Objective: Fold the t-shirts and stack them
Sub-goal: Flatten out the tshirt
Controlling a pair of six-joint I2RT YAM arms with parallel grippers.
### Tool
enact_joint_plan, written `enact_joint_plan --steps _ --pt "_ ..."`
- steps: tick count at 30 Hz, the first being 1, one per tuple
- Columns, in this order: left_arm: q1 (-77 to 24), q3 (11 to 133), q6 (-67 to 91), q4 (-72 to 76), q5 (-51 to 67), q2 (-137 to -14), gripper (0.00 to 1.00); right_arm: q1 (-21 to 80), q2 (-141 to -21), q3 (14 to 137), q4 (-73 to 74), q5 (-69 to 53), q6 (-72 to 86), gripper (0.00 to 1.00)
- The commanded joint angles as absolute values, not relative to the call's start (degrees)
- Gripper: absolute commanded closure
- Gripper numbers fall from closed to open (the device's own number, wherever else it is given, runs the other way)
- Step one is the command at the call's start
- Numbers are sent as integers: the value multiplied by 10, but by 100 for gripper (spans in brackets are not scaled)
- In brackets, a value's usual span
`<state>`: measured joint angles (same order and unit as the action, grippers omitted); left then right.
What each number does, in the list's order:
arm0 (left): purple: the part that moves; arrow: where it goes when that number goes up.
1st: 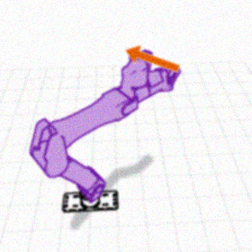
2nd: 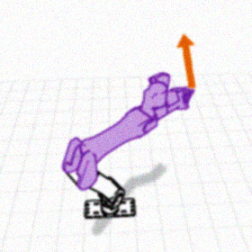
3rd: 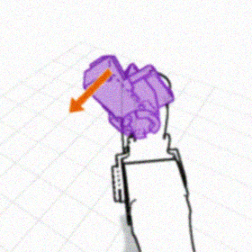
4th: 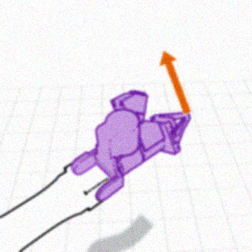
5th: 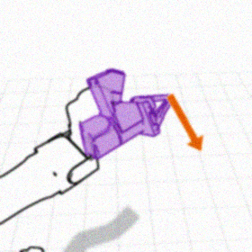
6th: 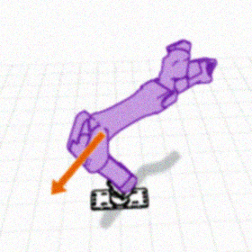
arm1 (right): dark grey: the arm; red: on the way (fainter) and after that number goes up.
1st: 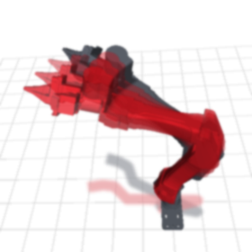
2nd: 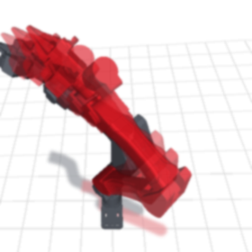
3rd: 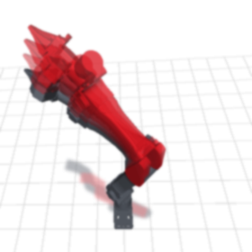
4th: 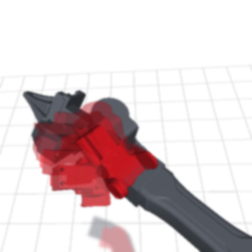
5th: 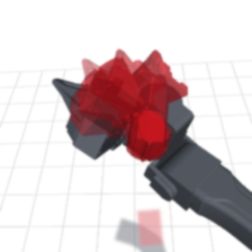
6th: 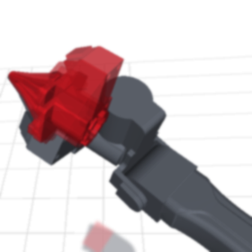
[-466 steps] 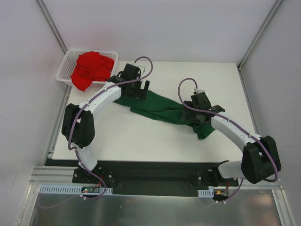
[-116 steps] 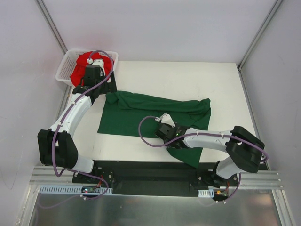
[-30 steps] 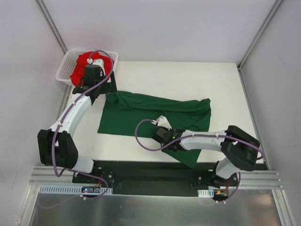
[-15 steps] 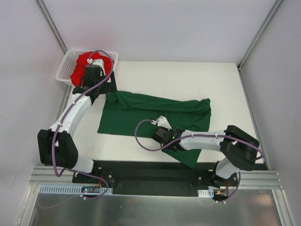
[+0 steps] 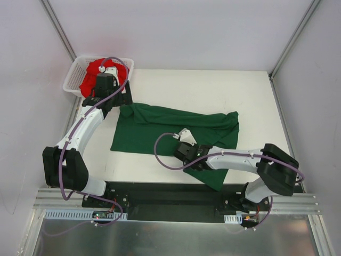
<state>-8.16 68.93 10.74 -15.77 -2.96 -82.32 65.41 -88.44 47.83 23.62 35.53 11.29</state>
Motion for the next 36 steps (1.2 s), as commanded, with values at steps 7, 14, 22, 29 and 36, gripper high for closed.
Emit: enact_joint_plan --steps 7,14,22,29,36 --pt "-87 667 129 -149 20 -838 1 655 -791 543 318 440 119 99" --pt "-137 596 143 -109 4 -836 1 655 -759 558 342 447 123 99" --pt "-192 555 152 -70 -45 -860 1 648 -738 560 345 444 112 99" --pt "-200 599 146 -43 -91 -917 1 646 -722 550 350 441 121 99" --pt "-200 651 137 -34 -111 -990 29 647 -713 545 357 441 128 99"
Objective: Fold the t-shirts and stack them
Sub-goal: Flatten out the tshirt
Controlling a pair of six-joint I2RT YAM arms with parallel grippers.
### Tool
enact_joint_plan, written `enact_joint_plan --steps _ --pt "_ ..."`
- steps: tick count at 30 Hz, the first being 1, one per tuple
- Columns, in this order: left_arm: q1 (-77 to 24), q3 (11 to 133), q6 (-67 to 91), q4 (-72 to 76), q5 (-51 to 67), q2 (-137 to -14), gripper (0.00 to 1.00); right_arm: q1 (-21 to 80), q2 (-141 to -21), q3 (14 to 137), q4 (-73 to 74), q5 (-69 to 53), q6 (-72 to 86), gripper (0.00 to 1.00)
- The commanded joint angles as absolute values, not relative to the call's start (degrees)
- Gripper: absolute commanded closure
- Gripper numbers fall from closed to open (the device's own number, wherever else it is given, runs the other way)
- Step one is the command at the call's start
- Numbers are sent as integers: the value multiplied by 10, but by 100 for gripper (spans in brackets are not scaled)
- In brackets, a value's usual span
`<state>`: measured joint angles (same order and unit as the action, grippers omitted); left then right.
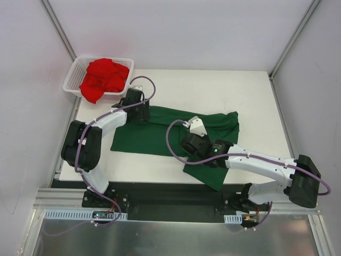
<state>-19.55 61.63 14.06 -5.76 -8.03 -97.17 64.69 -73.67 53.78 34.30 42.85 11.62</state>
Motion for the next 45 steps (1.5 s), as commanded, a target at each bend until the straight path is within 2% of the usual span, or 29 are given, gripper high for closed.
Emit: enact_joint_plan --steps 1,6,8,9,10,11,19,22,26,34,45 --pt "-200 655 137 -34 -112 -993 35 646 -713 544 356 441 129 99" --pt "-200 676 134 -34 -113 -1010 49 645 -715 539 359 441 134 99" --pt "-200 673 134 -34 -113 -1007 60 646 -715 538 359 440 137 99" --pt "-200 672 132 -34 -113 -1004 69 645 -716 537 359 440 138 99" --pt "-201 668 131 -35 -117 -1001 89 645 -720 537 359 439 137 99" --pt "-201 660 133 -34 -119 -998 100 646 -722 537 356 438 138 99" --pt "-201 621 114 -39 -88 -942 100 645 -728 539 349 429 138 99" --pt "-201 650 97 -56 -82 -929 100 644 -728 535 346 425 140 99" --pt "-201 735 71 -83 -76 -962 100 646 -729 533 347 420 145 99" --pt "-201 921 35 -132 -60 -1113 100 647 -720 530 353 423 156 99" --pt "-201 987 26 -151 -49 -1194 100 645 -721 534 358 428 149 99"
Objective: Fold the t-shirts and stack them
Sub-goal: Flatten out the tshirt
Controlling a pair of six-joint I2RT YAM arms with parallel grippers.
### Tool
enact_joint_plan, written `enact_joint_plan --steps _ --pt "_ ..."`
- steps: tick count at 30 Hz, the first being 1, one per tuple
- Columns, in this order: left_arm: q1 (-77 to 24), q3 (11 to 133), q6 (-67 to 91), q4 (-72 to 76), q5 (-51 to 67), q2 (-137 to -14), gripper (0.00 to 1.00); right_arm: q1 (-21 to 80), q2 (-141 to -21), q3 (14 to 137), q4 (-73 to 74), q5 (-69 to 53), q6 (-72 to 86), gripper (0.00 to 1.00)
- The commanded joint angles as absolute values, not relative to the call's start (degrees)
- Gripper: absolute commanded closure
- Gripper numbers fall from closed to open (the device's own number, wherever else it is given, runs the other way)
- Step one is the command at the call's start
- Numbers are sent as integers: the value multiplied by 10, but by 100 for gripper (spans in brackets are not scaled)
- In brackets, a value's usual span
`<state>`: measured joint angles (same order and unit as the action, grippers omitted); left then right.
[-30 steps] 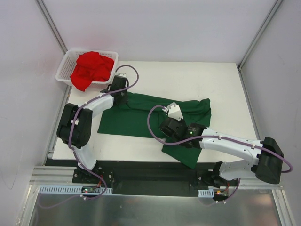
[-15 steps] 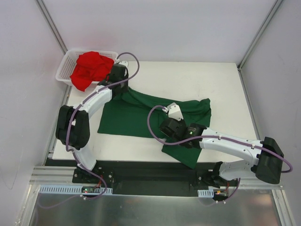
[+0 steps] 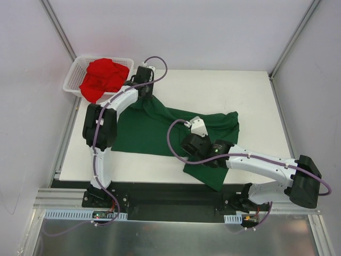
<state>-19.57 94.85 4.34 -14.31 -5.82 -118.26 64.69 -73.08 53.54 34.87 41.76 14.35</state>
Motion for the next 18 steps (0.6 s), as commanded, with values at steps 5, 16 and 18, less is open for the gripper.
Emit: enact_joint_plan --steps 5,16,18 --pt "-201 1015 20 -151 -61 -1227 100 646 -720 536 360 425 152 99" --pt "-203 1135 -38 -161 -33 -1306 100 646 -717 533 367 426 156 99" --pt "-203 1156 -48 -163 -28 -1317 100 646 -718 533 368 424 159 99"
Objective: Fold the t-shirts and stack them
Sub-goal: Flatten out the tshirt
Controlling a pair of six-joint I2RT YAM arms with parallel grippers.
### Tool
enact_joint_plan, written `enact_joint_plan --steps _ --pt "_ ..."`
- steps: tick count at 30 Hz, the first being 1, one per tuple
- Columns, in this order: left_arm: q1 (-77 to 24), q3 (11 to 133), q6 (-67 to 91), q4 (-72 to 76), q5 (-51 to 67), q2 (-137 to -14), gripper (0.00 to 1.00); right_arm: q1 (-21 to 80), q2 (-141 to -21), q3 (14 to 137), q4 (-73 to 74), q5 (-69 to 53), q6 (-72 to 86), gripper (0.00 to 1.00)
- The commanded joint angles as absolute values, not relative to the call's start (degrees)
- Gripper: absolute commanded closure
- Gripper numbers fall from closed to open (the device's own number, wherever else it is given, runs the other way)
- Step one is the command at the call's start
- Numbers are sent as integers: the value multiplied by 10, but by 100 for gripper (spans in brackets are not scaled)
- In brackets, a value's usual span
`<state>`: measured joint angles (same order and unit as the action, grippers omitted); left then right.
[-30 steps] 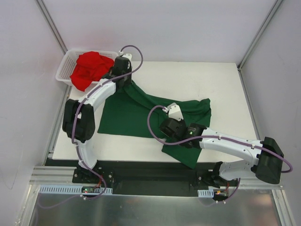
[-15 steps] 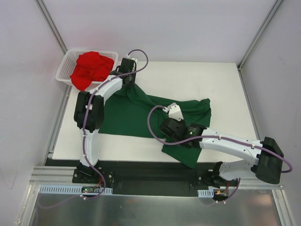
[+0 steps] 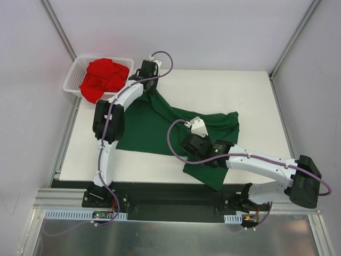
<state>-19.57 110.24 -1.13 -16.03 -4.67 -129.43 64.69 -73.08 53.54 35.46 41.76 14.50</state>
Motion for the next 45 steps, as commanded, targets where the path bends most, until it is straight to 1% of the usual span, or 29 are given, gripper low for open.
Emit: enact_joint_plan --steps 1,4,5,7,8,9,12,16,28,33,39,45 --pt "-204 1160 -52 -163 -27 -1325 100 646 -720 533 367 423 161 99" --pt "-204 1172 -63 -162 -24 -1339 91 647 -725 533 367 417 163 99" --pt "-205 1172 -63 -163 -27 -1340 65 647 -726 534 365 417 162 99" --pt "-207 1167 -60 -163 -47 -1339 42 646 -729 535 363 416 162 99" --pt "-207 1158 -53 -163 -57 -1336 24 646 -733 536 362 415 161 99" --pt "-208 1151 -48 -162 -70 -1331 1 647 -735 537 361 414 160 99" --pt "-209 1108 -29 -162 -105 -1291 1 647 -742 539 357 410 159 99" --pt "-209 1028 -13 -154 -97 -1203 1 649 -748 539 345 399 159 99" --pt "-210 920 -5 -145 -42 -1110 1 658 -748 538 340 402 163 99" --pt "-212 862 -2 -144 -40 -1073 2 659 -751 536 335 402 164 99" --pt "-214 802 -1 -107 -20 -1083 4 660 -754 538 331 399 159 99" --pt "-220 828 19 -80 -10 -1139 8 659 -745 532 337 404 163 99"
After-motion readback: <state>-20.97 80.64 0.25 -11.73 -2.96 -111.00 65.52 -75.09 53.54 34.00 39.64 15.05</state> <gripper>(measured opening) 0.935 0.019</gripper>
